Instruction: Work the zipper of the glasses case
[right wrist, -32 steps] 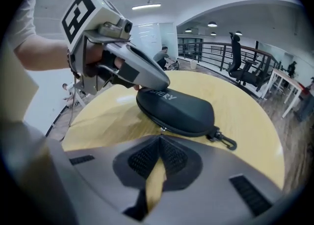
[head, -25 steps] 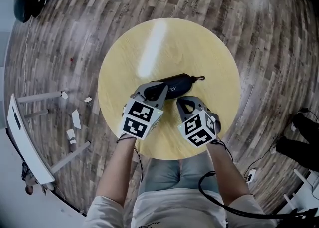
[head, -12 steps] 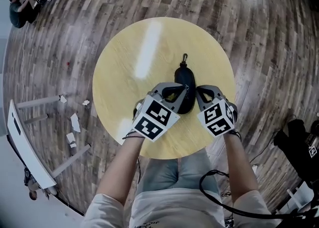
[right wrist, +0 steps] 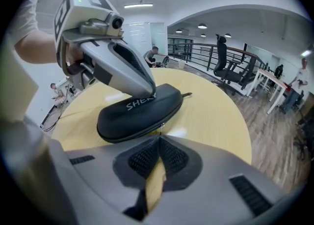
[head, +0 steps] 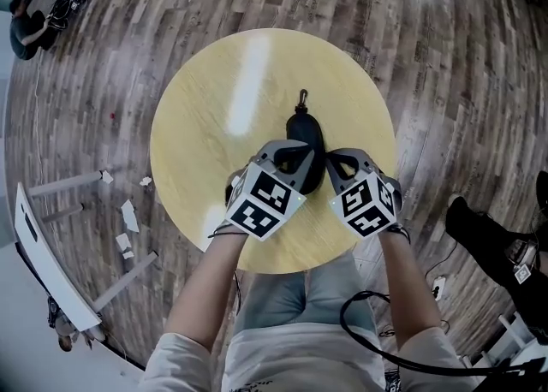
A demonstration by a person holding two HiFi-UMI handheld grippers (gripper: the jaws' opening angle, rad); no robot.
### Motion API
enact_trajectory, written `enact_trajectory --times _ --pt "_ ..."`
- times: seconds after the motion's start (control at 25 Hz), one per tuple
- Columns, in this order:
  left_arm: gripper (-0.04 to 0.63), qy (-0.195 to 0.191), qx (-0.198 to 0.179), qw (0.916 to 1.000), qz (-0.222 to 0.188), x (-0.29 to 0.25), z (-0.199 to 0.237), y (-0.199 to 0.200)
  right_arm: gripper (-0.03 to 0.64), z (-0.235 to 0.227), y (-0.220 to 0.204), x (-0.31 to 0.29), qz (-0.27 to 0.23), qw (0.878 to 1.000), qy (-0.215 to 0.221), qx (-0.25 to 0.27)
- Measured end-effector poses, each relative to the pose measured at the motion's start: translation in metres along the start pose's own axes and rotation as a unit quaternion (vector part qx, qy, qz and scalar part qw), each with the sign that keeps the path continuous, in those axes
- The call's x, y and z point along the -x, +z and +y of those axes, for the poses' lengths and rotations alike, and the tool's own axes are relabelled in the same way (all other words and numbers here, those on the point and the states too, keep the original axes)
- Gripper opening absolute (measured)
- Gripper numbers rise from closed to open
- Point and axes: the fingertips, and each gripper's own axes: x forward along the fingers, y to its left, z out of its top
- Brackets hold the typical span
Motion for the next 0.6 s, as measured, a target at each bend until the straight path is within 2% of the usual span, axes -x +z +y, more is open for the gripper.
enact_trajectory --times 0.2,0.6 --pt "0.006 -0.009 0.001 0.9999 -0.006 0.003 0.002 0.001 0.0 0.028 -0.011 0.008 0.012 1.0 0.015 -0.01" --pt "0.006 -0.035 -0.022 0.9991 0.01 0.004 0.004 0.002 0.0 0.081 -0.019 0.017 0.009 0.996 0.015 -0.092"
